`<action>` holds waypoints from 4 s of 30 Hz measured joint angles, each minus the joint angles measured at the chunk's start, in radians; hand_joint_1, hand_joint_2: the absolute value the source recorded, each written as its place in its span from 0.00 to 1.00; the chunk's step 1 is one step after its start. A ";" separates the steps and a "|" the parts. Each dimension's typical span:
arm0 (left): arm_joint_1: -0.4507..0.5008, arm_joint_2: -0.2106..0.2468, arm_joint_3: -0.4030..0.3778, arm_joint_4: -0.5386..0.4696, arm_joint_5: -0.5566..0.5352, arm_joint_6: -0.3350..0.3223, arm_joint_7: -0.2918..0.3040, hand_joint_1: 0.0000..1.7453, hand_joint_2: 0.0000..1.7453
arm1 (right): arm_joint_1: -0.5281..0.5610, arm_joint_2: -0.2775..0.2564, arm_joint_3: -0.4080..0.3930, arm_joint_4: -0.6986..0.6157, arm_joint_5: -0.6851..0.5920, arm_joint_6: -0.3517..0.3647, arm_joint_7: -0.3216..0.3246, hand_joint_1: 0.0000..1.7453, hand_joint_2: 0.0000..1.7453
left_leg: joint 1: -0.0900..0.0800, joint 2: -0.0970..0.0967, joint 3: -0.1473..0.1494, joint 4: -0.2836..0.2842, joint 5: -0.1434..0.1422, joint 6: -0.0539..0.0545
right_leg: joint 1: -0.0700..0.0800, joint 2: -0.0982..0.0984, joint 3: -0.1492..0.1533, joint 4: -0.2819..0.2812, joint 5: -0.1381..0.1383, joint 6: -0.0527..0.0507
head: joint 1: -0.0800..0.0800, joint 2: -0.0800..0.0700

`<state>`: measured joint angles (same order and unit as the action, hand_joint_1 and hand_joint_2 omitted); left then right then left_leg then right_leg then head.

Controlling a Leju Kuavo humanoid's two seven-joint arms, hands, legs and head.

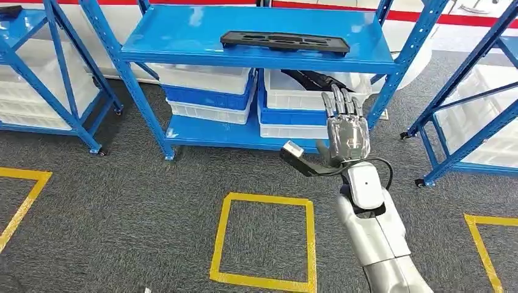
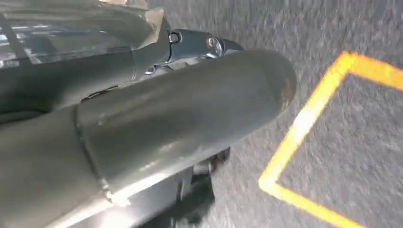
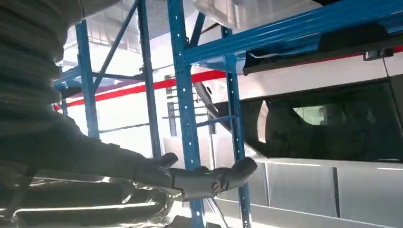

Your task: Take the parts from the cabinet and place them on the table.

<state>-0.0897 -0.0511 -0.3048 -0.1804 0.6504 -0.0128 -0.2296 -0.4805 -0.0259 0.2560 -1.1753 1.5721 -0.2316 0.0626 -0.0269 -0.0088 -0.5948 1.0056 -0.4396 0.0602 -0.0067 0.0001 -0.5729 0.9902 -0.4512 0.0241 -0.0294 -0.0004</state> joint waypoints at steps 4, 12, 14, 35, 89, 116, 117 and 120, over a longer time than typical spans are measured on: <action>-0.003 -0.003 -0.016 0.000 -0.016 0.156 -0.040 0.00 0.00 | -0.001 -0.003 0.000 0.000 0.000 0.000 0.013 0.00 1.00 | 0.004 0.001 0.002 -0.002 0.002 -0.001 | 0.006 0.001 0.000 0.000 0.000 -0.001 | 0.001 0.000; -0.017 -0.019 -0.047 -0.001 -0.042 0.211 0.089 0.00 0.00 | -0.003 -0.004 -0.001 0.000 0.000 0.000 0.005 0.00 1.00 | 0.007 0.001 0.002 -0.005 0.004 -0.006 | 0.008 0.001 0.000 0.001 0.001 -0.005 | 0.001 0.000; -0.014 -0.013 -0.046 -0.003 -0.003 0.062 0.101 0.00 0.00 | -0.006 -0.004 -0.001 0.000 0.000 0.002 0.009 0.00 1.00 | 0.007 0.001 0.001 -0.005 0.005 -0.008 | 0.008 0.001 0.000 0.001 0.001 -0.005 | 0.001 0.000; -0.014 -0.008 -0.025 -0.003 0.027 0.025 0.060 0.00 0.00 | -0.008 0.006 -0.007 0.013 0.000 -0.015 -0.009 0.00 1.00 | 0.001 0.001 0.000 -0.004 0.005 -0.008 | 0.003 0.001 -0.001 0.001 0.001 -0.005 | 0.001 0.000; 0.009 -0.004 0.018 -0.003 0.041 -0.029 -0.018 0.00 0.00 | -0.053 0.047 0.029 0.116 0.000 -0.041 -0.028 0.00 1.00 | 0.011 0.000 0.000 0.007 -0.002 -0.017 | -0.020 0.002 0.001 0.013 -0.014 0.030 | 0.010 0.000; 0.019 -0.006 0.033 -0.002 0.051 0.001 0.001 0.00 0.00 | -0.047 0.052 0.037 0.121 0.000 -0.045 -0.027 0.00 1.00 | 0.015 0.001 0.005 -0.010 0.008 -0.007 | -0.009 0.001 -0.128 0.261 -0.096 0.017 | 0.000 0.000; 0.019 -0.007 0.034 -0.002 0.052 0.009 0.002 0.00 0.00 | -0.048 0.053 0.037 0.121 0.000 -0.045 -0.027 0.00 1.00 | 0.012 0.000 0.006 -0.009 0.008 -0.007 | -0.006 0.001 -0.076 0.157 -0.055 0.021 | 0.000 0.000; 0.018 -0.010 0.042 -0.002 0.057 0.025 0.008 0.00 0.00 | -0.050 0.054 0.038 0.121 0.000 -0.046 -0.026 0.00 1.00 | 0.001 -0.001 -0.001 0.002 0.001 -0.013 | -0.001 0.000 -0.007 0.012 -0.007 0.003 | -0.003 0.000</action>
<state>-0.0719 -0.0614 -0.2624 -0.1820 0.7073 0.0122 -0.2216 -0.5307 0.0282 0.2937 -1.0548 1.5721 -0.2777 0.0362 -0.0258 -0.0101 -0.5954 1.0075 -0.4389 0.0476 -0.0078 0.0002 -0.5798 1.0026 -0.4581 0.0275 -0.0321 -0.0004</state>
